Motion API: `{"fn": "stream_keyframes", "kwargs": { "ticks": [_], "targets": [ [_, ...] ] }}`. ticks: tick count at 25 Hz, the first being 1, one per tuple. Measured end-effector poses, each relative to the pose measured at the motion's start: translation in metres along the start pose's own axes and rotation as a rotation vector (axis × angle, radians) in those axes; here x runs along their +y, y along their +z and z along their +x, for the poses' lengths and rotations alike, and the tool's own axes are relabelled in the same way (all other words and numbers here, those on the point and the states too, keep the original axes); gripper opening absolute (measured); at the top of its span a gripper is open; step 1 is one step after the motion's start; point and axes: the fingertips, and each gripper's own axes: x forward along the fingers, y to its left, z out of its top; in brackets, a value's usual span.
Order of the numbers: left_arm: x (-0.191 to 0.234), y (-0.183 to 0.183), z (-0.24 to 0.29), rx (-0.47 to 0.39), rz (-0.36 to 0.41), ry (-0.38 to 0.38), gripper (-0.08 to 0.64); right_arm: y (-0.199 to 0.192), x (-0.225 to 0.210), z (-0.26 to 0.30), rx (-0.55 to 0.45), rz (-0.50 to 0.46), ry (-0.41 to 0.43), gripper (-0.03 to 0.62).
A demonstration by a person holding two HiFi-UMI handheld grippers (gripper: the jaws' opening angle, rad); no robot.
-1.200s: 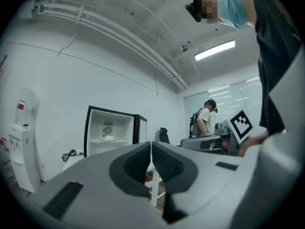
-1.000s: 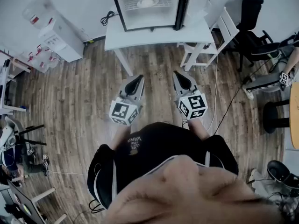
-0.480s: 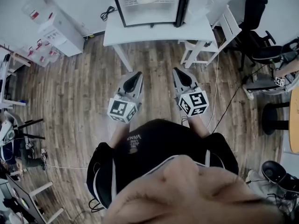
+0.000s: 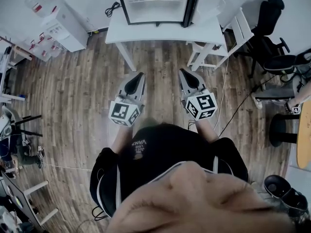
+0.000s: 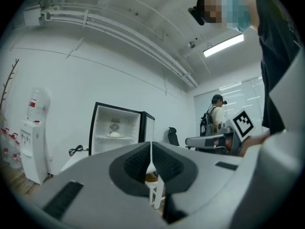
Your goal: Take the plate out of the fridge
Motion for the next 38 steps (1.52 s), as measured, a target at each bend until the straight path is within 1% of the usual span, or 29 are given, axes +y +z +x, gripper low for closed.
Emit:
{"fn": "stream_keyframes", "kwargs": {
  "ticks": [3,6,12,16,26,34,38],
  "targets": [
    [-0.002,-0.004,0.0,0.008,-0.007,0.018,0.019,0.003,-0.003,0.003,-0.008,-0.008,0.017,0.012],
    [-0.004,-0.007,0.0,0.015,-0.005,0.018,0.019,0.004,-0.003,0.005,-0.017,-0.005,0.028,0.012],
    [0.007,-0.008,0.014,0.015,-0.004,0.025,0.02,0.0,-0.013,0.018,-0.012,0.005,0.031,0.012],
    [0.023,-0.007,0.029,0.015,-0.003,0.012,0.02,0.005,-0.021,0.034,-0.021,0.001,0.011,0.012],
    [0.066,-0.008,0.079,0.024,-0.02,-0.05,0.02,0.011,-0.049,0.086,-0.017,0.006,-0.046,0.012],
    [0.109,-0.005,0.111,0.017,-0.036,-0.06,0.02,0.018,-0.064,0.135,-0.019,0.004,-0.066,0.012],
    [0.131,-0.002,0.124,0.014,-0.03,-0.063,0.02,0.023,-0.067,0.157,-0.025,0.002,-0.077,0.012]
  ]
}}
